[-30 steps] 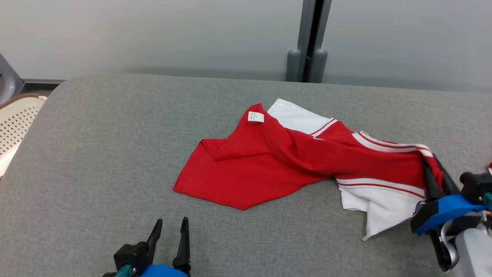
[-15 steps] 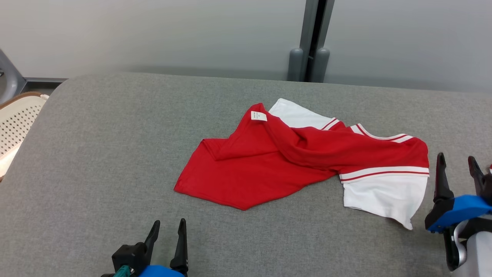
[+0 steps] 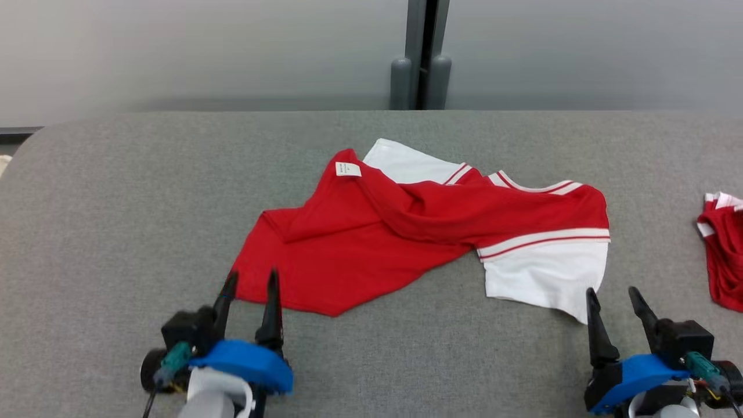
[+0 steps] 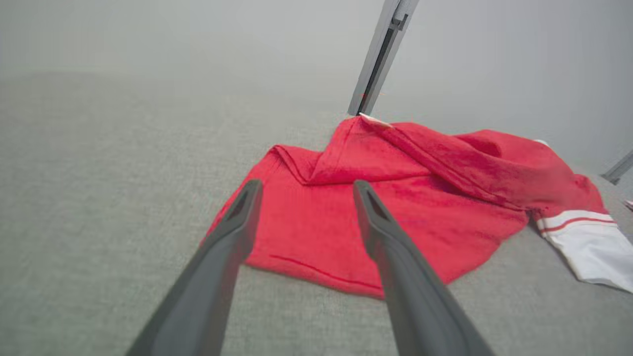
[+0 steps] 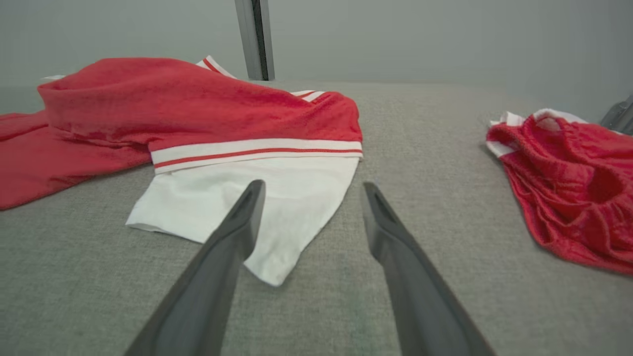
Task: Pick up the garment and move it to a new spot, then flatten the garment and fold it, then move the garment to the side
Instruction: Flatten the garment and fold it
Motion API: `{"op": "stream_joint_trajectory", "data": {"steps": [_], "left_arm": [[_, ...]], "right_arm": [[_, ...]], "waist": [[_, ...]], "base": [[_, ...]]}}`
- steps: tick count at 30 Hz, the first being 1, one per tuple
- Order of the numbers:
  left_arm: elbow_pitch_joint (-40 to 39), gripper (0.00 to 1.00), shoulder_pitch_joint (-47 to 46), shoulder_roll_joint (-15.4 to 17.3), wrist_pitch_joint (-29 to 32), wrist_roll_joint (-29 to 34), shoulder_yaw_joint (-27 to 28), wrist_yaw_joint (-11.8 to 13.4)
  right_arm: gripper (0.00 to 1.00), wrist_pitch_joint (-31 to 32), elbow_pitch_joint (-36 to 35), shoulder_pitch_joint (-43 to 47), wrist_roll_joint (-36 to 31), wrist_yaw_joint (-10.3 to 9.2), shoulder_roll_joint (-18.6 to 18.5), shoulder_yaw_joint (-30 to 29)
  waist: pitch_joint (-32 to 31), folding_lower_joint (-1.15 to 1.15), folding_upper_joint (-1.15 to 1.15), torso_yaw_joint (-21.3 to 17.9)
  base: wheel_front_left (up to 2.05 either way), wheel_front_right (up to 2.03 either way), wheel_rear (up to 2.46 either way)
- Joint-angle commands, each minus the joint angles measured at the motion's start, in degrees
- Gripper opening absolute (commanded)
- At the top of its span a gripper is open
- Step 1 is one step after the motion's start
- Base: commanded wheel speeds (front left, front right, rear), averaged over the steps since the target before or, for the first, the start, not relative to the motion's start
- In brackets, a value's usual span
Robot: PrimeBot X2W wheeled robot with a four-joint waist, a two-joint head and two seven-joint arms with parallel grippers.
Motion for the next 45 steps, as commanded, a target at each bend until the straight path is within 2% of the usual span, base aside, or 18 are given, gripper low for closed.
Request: {"op": "stream_joint_trajectory", "data": {"steps": [1,5,9,19,24,29,37,38,39,40,43,45], "left_arm": [[0.16,1.0,-3.03,-0.04,-0.25,0.07,-0.33,-0.28],[4.14,1.0,-13.5,-0.03,-0.2,0.24,-1.15,-1.19],[11.85,1.0,-24.44,-0.02,0.25,-1.64,-1.8,-1.94],[28.0,1.0,-44.21,0.02,7.82,-4.81,-5.04,-2.86],[34.08,1.0,-50.38,0.64,11.83,-5.33,-6.1,-2.78],[39.86,1.0,-54.32,1.89,15.55,-3.29,-8.01,-0.25],[43.69,1.0,-53.81,2.82,18.57,-3.12,-8.81,1.3],[43.91,0.76,-53.44,2.97,18.64,-2.97,-9.05,1.3],[44.05,0.27,-53.21,3.03,18.53,-2.99,-9.17,1.13],[44.14,0.0,-53.09,3.02,18.17,-3.18,-9.19,0.94],[44.0,0.0,-53.06,3.2,15.7,-3.02,-9.68,0.45],[43.01,0.0,-53.03,2.69,11.34,-3.19,-9.95,-0.21]], "right_arm": [[1.0,-0.21,-0.57,-0.92,0.72,-0.01,0.09,0.84],[1.0,-0.21,-1.62,-3.28,1.85,0.0,0.07,3.73],[1.0,-0.21,-2.65,-5.38,2.95,-0.01,0.05,6.77],[1.0,-0.21,-4.77,-8.12,5.22,0.0,0.06,10.67],[1.0,-0.21,-5.09,-9.64,5.82,0.0,0.07,12.16],[1.0,-0.21,-4.7,-11.16,6.41,-0.01,0.06,13.45],[1.0,-0.21,-4.36,-11.97,7.19,-0.01,0.06,13.87],[1.0,-0.21,-4.33,-11.91,7.23,-0.01,0.06,13.74],[1.0,-0.21,-4.29,-11.85,7.26,0.0,0.06,13.6],[1.0,-0.21,-4.26,-11.78,7.2,-0.01,0.06,13.46],[1.0,-0.21,-4.07,-11.84,6.78,0.0,0.07,12.85],[1.0,-0.21,-4.04,-11.75,6.52,0.0,0.07,12.23]], "waist": [[1.07,0.01,0.0,-0.12],[4.58,0.01,0.0,-1.78],[7.59,0.01,0.0,-3.95],[13.15,0.01,0.0,-8.48],[15.63,0.01,0.0,-10.23],[17.48,0.01,0.0,-11.79],[18.69,0.01,0.0,-13.02],[18.72,0.01,0.0,-13.0],[18.73,0.01,0.0,-12.94],[18.71,0.01,0.0,-12.83],[18.45,0.01,0.0,-12.12],[17.55,0.01,0.0,-10.94]], "base": [[0.0,0.0,0.0],[0.0,0.0,0.0],[0.0,0.0,0.0],[0.0,0.0,0.0],[0.0,0.0,0.0],[0.0,0.0,0.0],[0.0,0.0,0.0],[0.0,0.0,0.0],[0.0,0.0,0.0],[0.0,0.0,0.0],[0.0,0.0,0.0],[0.0,0.0,0.0]]}}
